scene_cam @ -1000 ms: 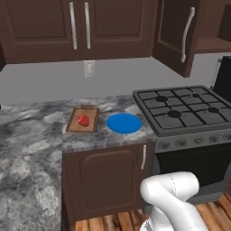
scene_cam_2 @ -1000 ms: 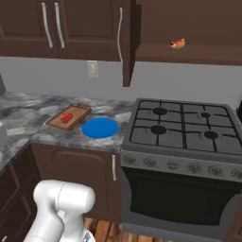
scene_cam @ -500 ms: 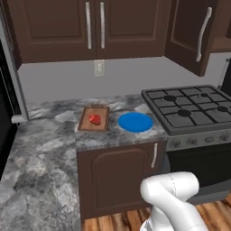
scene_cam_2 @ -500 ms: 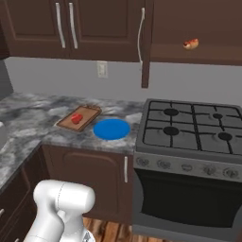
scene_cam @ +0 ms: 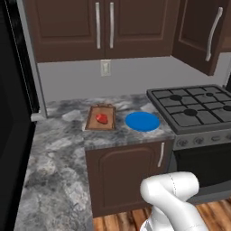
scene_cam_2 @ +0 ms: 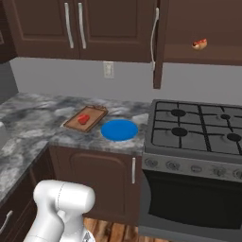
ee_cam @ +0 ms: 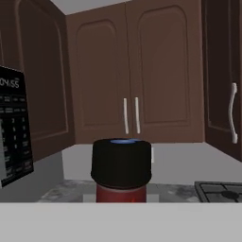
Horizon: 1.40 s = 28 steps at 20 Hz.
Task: Pick the steak from the plate and place it on the cutting board. Then pick the condiment bottle from the cabinet and place it next to the cutting board.
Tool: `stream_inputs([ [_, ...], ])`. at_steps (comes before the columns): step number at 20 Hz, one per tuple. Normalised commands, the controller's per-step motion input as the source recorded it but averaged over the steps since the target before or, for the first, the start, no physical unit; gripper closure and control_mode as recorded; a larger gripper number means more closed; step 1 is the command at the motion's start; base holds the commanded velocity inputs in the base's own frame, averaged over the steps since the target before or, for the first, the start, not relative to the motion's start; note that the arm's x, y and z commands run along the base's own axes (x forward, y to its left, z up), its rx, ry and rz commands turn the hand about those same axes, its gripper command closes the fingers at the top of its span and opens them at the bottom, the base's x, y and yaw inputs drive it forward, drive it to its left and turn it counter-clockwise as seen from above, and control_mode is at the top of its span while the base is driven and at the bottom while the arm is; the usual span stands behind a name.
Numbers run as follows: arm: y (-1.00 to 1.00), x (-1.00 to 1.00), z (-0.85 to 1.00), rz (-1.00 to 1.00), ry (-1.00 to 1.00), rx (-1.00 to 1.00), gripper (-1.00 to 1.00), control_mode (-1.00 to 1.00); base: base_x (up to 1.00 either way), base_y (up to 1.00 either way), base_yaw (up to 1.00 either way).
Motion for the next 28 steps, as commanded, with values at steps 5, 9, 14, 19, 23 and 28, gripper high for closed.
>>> stream_inputs([
  [5, 0.00, 0.00, 0.00, 0.00, 0.00, 0.00, 1.00, 1.00, 0.17, 0.31, 0.00],
  [9, 0.00, 0.00, 0.00, 0.00, 0.00, 0.00, 1.00, 1.00, 0.21, 0.25, 0.00],
  [14, 0.00, 0.00, 0.00, 0.00, 0.00, 0.00, 1.00, 1.00, 0.26, 0.18, 0.00],
  [19, 0.00, 0.00, 0.00, 0.00, 0.00, 0.00, 1.00, 1.00, 0.39, 0.20, 0.00],
  [23, 0.00, 0.00, 0.00, 0.00, 0.00, 0.00, 1.00, 1.00, 0.41, 0.28, 0.00],
  [28, 0.00, 0.00, 0.00, 0.00, 0.00, 0.00, 1.00, 1.00, 0.32, 0.27, 0.00],
])
